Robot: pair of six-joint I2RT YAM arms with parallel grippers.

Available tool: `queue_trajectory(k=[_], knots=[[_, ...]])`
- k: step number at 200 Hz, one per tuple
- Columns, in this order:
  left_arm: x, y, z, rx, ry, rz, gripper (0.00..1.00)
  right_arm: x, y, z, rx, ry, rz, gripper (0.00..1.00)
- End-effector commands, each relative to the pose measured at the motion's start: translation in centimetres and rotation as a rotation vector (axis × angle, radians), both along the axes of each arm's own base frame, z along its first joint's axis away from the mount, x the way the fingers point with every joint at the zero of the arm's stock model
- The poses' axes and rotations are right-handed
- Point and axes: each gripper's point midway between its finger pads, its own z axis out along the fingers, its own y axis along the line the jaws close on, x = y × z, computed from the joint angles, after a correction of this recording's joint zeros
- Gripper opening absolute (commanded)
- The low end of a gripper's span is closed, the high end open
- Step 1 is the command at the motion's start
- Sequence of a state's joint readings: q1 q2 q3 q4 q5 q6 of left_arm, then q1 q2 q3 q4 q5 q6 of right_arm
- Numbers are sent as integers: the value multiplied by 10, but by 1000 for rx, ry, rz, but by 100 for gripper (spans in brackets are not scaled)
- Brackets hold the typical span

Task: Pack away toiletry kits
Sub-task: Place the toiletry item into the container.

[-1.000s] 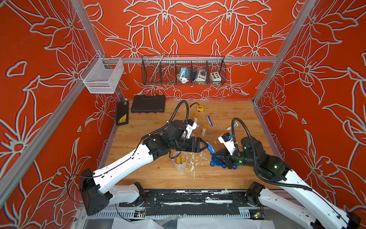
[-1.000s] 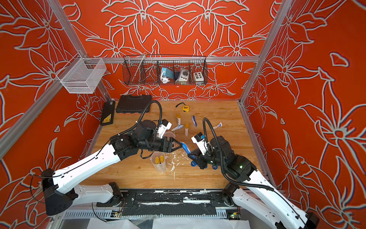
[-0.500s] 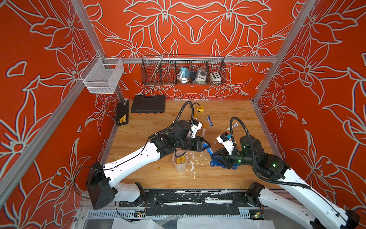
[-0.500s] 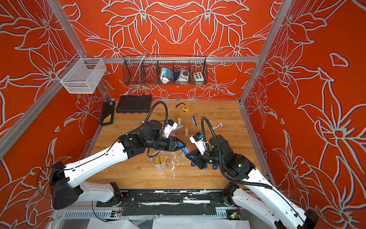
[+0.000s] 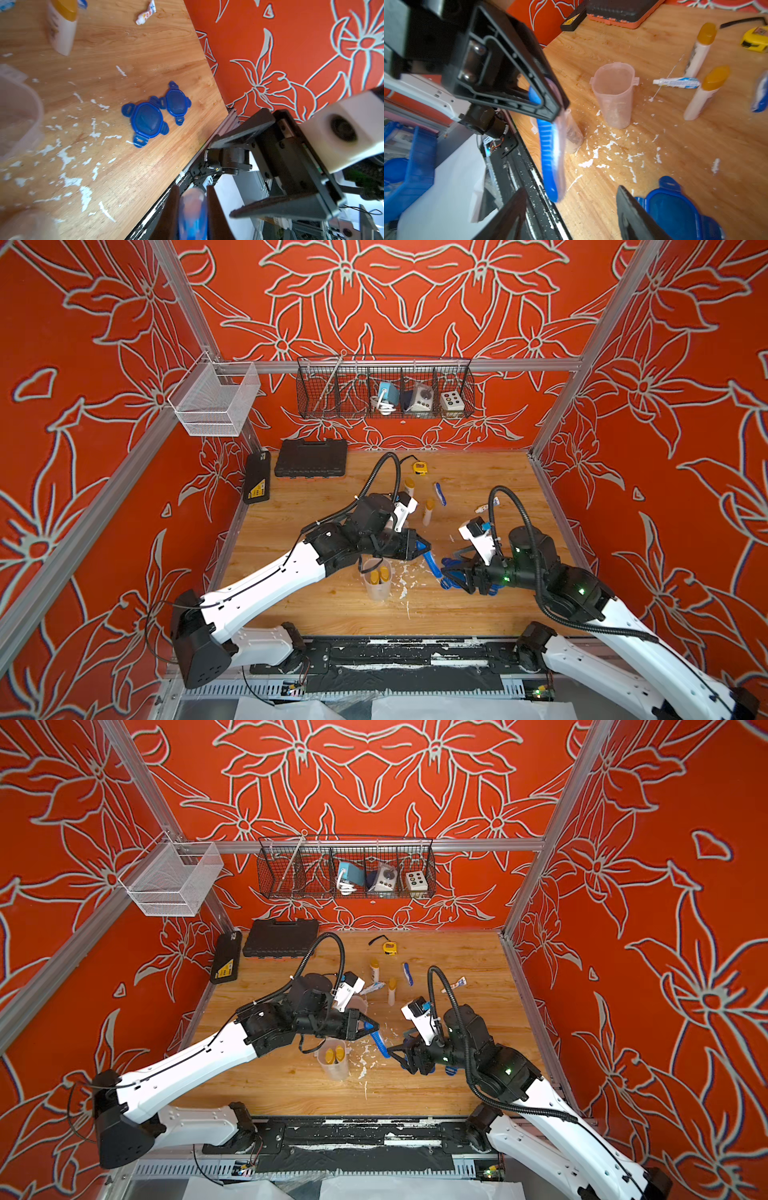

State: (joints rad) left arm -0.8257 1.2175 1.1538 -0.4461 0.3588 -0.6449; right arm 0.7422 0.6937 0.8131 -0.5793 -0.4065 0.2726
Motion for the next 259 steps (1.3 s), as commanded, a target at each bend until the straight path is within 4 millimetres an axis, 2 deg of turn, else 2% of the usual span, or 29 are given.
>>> queue_trajectory(k=[1, 16, 20, 24, 48, 91, 151, 186, 259], knots=[[-4, 43, 17, 132, -142, 55, 0, 8, -14, 3, -67, -46, -60, 74], [-8, 65, 19, 189, -192, 87, 0, 12, -20, -1, -107, -47, -93, 77], [-10, 71, 18, 204, -199, 98, 0, 13, -21, -2, -116, -47, -98, 86], [-11, 77, 19, 212, -211, 110, 0, 15, -22, -2, -127, -48, -110, 88], [-12, 104, 25, 227, -285, 192, 0, 23, -28, -7, -175, -42, -158, 88], [6, 130, -7, 387, -328, 306, 0, 29, -35, -6, -217, -39, -200, 89], [17, 144, -31, 503, -379, 346, 0, 29, -42, -4, -231, -51, -223, 87], [18, 140, -44, 513, -383, 331, 0, 30, -37, -5, -228, -47, -208, 87], [20, 125, -47, 481, -451, 333, 0, 31, -40, -2, -229, -64, -219, 87]])
